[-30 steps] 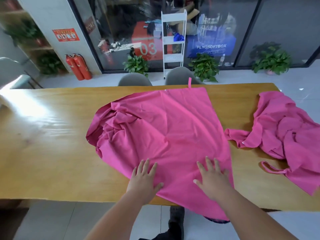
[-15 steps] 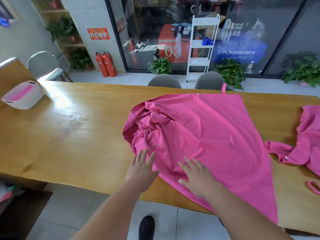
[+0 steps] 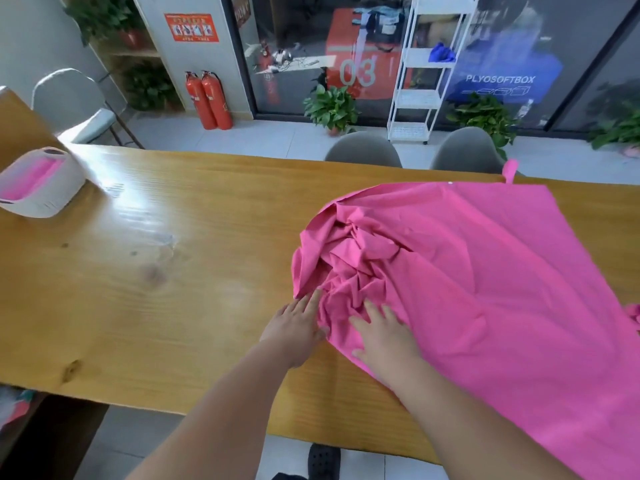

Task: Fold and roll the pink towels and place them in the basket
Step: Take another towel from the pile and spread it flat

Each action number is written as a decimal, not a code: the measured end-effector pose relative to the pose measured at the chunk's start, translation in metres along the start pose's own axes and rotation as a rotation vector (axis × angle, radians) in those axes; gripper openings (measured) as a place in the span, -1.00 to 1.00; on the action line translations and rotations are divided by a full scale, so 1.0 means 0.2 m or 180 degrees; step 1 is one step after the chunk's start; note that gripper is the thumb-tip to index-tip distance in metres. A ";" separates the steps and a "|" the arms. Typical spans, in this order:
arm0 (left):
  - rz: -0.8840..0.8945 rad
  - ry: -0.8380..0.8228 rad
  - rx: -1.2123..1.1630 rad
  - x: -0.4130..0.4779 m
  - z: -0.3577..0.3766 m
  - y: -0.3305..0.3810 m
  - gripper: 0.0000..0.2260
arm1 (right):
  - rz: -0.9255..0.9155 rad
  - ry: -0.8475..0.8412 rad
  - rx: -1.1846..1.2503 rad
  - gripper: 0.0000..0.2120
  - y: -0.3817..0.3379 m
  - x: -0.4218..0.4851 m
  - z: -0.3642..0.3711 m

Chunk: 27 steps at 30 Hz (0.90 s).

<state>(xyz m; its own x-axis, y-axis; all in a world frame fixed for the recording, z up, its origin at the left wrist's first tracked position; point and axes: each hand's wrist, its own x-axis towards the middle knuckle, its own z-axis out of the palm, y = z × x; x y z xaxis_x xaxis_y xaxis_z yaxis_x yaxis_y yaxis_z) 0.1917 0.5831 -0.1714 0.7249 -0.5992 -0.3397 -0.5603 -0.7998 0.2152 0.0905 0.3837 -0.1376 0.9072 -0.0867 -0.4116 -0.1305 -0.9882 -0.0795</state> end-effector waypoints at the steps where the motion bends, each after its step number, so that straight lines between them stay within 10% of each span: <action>1: 0.0076 -0.0039 0.0140 0.02 0.00 -0.04 -0.28 | 0.0045 0.0023 -0.0052 -0.42 0.01 0.03 0.03; 9: 0.0171 -0.0131 0.0826 0.21 -0.11 -0.35 -0.31 | 0.0293 0.0713 -0.0303 -0.91 0.23 0.11 0.07; 17: -0.0285 0.0254 0.1470 0.34 -0.33 -0.52 -0.54 | 0.1380 0.0662 -0.0586 -0.69 0.44 0.05 -0.06; 22: 0.0797 0.0377 0.0661 0.26 -0.10 -0.08 -0.52 | 0.0739 0.1657 -0.0153 -0.67 0.24 0.12 -0.03; 27: 0.0545 0.0293 0.0419 0.19 -0.01 -0.04 -0.41 | 0.0453 0.0738 -0.0214 -0.29 0.16 0.16 0.05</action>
<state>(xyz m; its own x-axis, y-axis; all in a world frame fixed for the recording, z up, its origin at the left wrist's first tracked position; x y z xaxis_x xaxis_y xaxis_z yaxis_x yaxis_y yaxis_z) 0.2233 0.5664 -0.1847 0.6449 -0.7312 -0.2224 -0.7213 -0.6785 0.1393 0.1109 0.3508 -0.1623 0.9500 -0.2440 -0.1950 -0.2433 -0.9695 0.0277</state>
